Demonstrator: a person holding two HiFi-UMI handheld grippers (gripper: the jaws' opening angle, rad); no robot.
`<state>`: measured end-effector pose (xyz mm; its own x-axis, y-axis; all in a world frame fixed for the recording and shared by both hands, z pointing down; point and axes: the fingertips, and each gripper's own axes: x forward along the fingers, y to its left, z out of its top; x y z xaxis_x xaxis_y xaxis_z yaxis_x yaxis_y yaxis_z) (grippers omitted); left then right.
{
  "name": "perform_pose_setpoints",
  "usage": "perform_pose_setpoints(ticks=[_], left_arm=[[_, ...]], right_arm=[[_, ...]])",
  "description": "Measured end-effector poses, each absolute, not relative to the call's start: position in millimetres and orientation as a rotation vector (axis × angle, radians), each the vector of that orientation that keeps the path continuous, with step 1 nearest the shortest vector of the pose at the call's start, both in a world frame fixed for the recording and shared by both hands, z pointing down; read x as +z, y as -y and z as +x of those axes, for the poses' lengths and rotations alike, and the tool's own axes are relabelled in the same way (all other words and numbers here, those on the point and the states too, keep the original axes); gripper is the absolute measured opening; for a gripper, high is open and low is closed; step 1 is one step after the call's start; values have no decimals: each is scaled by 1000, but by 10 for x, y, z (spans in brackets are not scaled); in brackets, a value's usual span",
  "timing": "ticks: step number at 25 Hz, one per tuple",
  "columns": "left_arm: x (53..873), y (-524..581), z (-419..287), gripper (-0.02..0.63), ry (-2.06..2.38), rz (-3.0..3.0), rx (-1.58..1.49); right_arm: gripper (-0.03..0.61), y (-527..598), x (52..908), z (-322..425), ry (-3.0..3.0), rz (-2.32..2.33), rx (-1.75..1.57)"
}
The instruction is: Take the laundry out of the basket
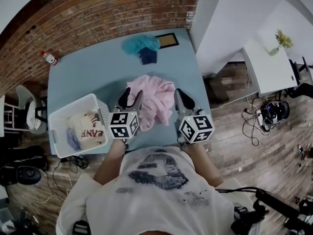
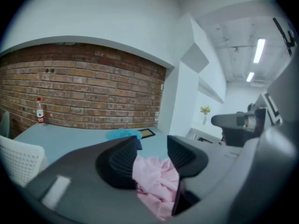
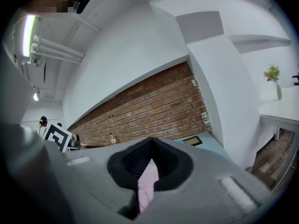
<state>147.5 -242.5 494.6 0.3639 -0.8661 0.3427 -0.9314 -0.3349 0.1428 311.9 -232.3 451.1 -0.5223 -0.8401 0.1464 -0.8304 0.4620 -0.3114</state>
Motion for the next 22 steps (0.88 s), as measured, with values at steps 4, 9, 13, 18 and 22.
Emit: perform_pose_setpoints(ticks=[4, 9, 13, 18, 22], left_arm=[[4746, 2395, 1489, 140, 1602, 2352, 226], [4504, 2387, 1434, 27, 1637, 2386, 108], [4475, 2374, 1452, -8, 1627, 2409, 118], [4471, 2332, 1537, -8, 1615, 2443, 144], [4472, 2321, 1549, -8, 1612, 2446, 157]], right_arm=[[-3, 2318, 4478, 3075, -2673, -1505, -531], [-3, 2309, 4449, 3038, -2683, -1493, -519], [-3, 2308, 4452, 3035, -2685, -1492, -516], [-3, 2297, 4465, 3052, -2686, -1494, -515], [-3, 2286, 4464, 3044, -2688, -1490, -518]])
